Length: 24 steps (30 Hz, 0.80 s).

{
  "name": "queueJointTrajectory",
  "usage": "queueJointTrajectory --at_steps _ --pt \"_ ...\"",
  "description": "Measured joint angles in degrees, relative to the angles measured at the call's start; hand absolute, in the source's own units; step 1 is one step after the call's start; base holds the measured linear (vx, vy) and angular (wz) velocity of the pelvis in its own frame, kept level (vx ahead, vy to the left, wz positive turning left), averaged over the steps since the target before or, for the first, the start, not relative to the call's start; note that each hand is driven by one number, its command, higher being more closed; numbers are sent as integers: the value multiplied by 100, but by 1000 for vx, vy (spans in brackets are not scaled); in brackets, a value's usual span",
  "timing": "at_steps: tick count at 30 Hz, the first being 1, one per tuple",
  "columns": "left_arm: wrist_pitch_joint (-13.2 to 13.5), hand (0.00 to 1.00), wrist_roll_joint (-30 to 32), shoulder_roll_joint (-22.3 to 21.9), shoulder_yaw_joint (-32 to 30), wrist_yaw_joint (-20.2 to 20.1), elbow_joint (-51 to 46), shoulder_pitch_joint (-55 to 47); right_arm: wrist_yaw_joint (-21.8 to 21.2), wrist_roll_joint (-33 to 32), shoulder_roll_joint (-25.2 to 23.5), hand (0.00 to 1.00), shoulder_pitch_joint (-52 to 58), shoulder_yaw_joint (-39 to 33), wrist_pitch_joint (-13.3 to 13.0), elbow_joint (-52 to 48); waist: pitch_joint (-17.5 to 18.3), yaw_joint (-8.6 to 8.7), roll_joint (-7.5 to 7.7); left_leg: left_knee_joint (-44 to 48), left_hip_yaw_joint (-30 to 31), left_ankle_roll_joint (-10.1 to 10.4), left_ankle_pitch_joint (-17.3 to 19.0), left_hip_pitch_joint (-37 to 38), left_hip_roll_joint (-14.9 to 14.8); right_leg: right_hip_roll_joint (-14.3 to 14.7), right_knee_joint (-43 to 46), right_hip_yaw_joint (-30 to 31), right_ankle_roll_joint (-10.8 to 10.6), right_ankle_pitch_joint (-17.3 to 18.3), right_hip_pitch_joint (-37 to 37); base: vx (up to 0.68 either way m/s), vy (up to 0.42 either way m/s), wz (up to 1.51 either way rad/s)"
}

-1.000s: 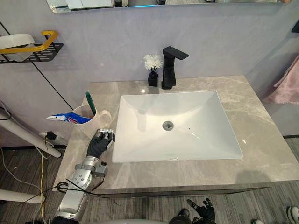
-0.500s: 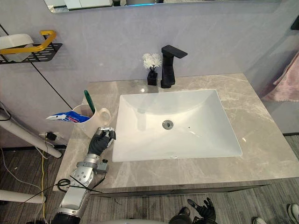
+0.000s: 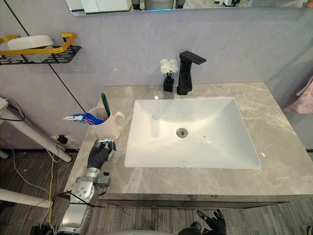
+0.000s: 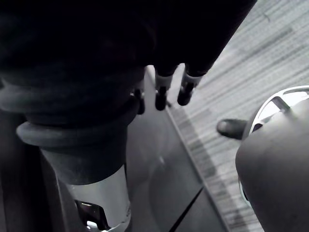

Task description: Organize washtable

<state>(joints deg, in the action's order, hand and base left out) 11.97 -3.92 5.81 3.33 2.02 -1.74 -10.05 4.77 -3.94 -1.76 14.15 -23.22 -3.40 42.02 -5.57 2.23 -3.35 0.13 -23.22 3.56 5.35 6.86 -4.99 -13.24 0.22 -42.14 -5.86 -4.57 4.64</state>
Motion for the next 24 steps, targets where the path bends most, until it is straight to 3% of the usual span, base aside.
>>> queueJointTrajectory --at_steps 10,24 --pt "-11 100 4 -14 -408 330 0 13 7 -3 14 0 -75 -8 2 220 37 0 51 23 15 -3 -2 -1 -2 -5 14 -7 0 1 10 1 -1 0" --pt "-28 100 5 -67 -401 342 2 269 6 -2 16 0 -72 -59 20 220 52 2 74 22 -43 -2 -2 0 0 -12 30 49 0 0 -35 0 0 -1"
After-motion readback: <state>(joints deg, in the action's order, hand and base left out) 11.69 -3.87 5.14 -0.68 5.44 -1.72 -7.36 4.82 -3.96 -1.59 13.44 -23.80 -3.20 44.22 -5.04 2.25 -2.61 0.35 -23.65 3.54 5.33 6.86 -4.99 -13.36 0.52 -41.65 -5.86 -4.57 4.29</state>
